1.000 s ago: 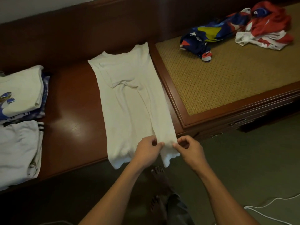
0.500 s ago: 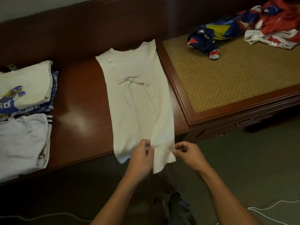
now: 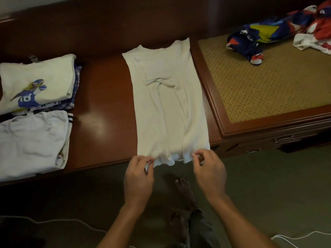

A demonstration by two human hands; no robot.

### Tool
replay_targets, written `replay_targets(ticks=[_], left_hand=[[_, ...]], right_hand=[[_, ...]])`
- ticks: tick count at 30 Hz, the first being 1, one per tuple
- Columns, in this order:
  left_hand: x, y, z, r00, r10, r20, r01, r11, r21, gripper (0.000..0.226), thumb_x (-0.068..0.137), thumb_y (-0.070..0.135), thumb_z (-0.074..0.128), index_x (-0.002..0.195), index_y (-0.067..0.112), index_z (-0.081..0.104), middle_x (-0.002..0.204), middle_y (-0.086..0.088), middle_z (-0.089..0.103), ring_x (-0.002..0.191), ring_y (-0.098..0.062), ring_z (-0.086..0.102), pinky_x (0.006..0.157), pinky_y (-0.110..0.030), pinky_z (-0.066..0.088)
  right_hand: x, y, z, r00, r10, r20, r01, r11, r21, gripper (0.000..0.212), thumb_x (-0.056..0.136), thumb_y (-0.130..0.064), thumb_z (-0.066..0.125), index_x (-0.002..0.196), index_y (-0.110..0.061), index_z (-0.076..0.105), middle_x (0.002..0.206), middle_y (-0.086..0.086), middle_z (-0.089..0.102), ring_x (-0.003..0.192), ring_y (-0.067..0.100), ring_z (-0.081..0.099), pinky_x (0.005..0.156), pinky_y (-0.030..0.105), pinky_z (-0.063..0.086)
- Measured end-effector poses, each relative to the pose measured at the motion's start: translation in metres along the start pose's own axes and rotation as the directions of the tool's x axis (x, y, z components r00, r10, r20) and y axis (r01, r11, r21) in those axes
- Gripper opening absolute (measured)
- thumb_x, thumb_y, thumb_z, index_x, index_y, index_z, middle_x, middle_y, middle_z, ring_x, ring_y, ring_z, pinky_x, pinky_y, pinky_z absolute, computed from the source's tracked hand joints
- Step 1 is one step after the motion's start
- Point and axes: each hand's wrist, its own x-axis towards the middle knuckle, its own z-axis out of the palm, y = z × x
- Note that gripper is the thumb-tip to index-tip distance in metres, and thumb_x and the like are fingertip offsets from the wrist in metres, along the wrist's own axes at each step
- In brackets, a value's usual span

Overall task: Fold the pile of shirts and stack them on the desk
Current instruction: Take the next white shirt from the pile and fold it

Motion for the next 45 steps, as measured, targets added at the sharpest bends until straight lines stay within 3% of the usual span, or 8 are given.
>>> replay_targets(ticks=[10,14,18,23,29,33,39,45], left_hand=[[0.091,0.011,-0.005,0.812,0.204,0.546,-0.414,0.862,0.293,0.038,0.097,0.028,0.065,0.134,0.036,0.058,0.123,0.003,0.052,0.093,-0.018,0.061,0.084,-0.035,0.059],[0.104,0.035,-0.001,0.863,-0.006,0.506,0.065,0.993,-0.098,0.025,0.102,0.022,0.059,0.125,0.025,0.069,0.116,0.007,0.067,0.095,-0.011,0.066,0.082,-0.025,0.054],[0.126,0.074,0.013,0.728,-0.275,0.628,0.611,0.677,-0.411,0.020,0.098,0.019,0.064,0.116,0.011,0.069,0.105,-0.004,0.075,0.074,-0.014,0.071,0.053,-0.022,0.046],[0.162,0.101,0.039,0.627,-0.381,0.679,0.754,0.513,-0.409,0.021,0.091,0.018,0.074,0.101,0.001,0.068,0.076,-0.004,0.066,0.053,-0.011,0.054,0.042,-0.022,0.026],[0.165,0.092,0.044,0.799,-0.363,0.480,0.560,0.741,-0.371,0.017,0.088,0.011,0.069,0.072,0.013,0.064,0.065,-0.001,0.059,0.056,-0.018,0.052,0.043,-0.024,0.036],[0.145,0.063,0.023,0.932,-0.152,0.330,0.210,0.966,-0.148,0.016,0.096,0.018,0.064,0.107,0.020,0.076,0.104,0.005,0.071,0.092,-0.013,0.065,0.084,-0.027,0.054],[0.121,0.019,-0.020,0.842,0.148,0.519,-0.267,0.950,0.161,0.025,0.099,0.022,0.059,0.118,0.036,0.067,0.115,0.014,0.050,0.095,-0.007,0.056,0.081,-0.030,0.054],[0.078,-0.005,-0.031,0.968,-0.238,0.086,0.234,0.971,0.054,0.012,0.094,0.022,0.068,0.094,0.027,0.057,0.103,0.008,0.054,0.084,-0.006,0.055,0.073,-0.019,0.045]], right_hand=[[0.009,-0.029,0.026,0.988,0.152,-0.013,-0.153,0.982,-0.109,0.017,0.097,-0.025,0.061,0.109,-0.015,0.068,0.097,0.001,0.066,0.080,0.013,0.055,0.065,0.030,0.048],[0.002,-0.029,0.002,0.980,0.155,-0.125,-0.153,0.988,0.026,0.016,0.096,-0.020,0.064,0.111,-0.014,0.066,0.101,0.000,0.068,0.083,0.008,0.053,0.069,0.024,0.042],[-0.003,-0.031,-0.010,0.987,0.049,-0.154,-0.044,0.998,0.036,0.017,0.095,-0.014,0.066,0.112,-0.012,0.068,0.099,0.000,0.069,0.083,0.004,0.054,0.067,0.013,0.038],[-0.003,-0.025,-0.009,0.974,-0.069,-0.216,0.067,0.998,-0.018,0.017,0.090,-0.010,0.072,0.107,-0.010,0.071,0.096,0.003,0.072,0.081,0.005,0.058,0.069,0.019,0.044],[-0.007,-0.014,0.003,0.982,-0.179,-0.053,0.173,0.981,-0.090,0.013,0.092,-0.017,0.072,0.104,-0.015,0.070,0.094,0.001,0.069,0.082,0.015,0.066,0.066,0.029,0.057],[-0.006,-0.007,0.011,0.958,-0.066,0.278,0.111,0.982,-0.152,0.022,0.098,-0.037,0.062,0.115,-0.025,0.067,0.106,-0.008,0.065,0.089,0.005,0.058,0.072,0.020,0.045],[0.000,-0.023,0.024,0.900,0.106,0.423,-0.189,0.969,0.160,0.026,0.096,-0.025,0.068,0.122,-0.024,0.068,0.113,-0.010,0.068,0.097,-0.001,0.059,0.087,0.019,0.048],[0.005,-0.039,0.052,0.810,0.224,0.542,-0.400,0.887,0.230,0.019,0.093,-0.029,0.071,0.108,-0.017,0.069,0.094,-0.010,0.065,0.084,0.003,0.061,0.068,0.015,0.046]])
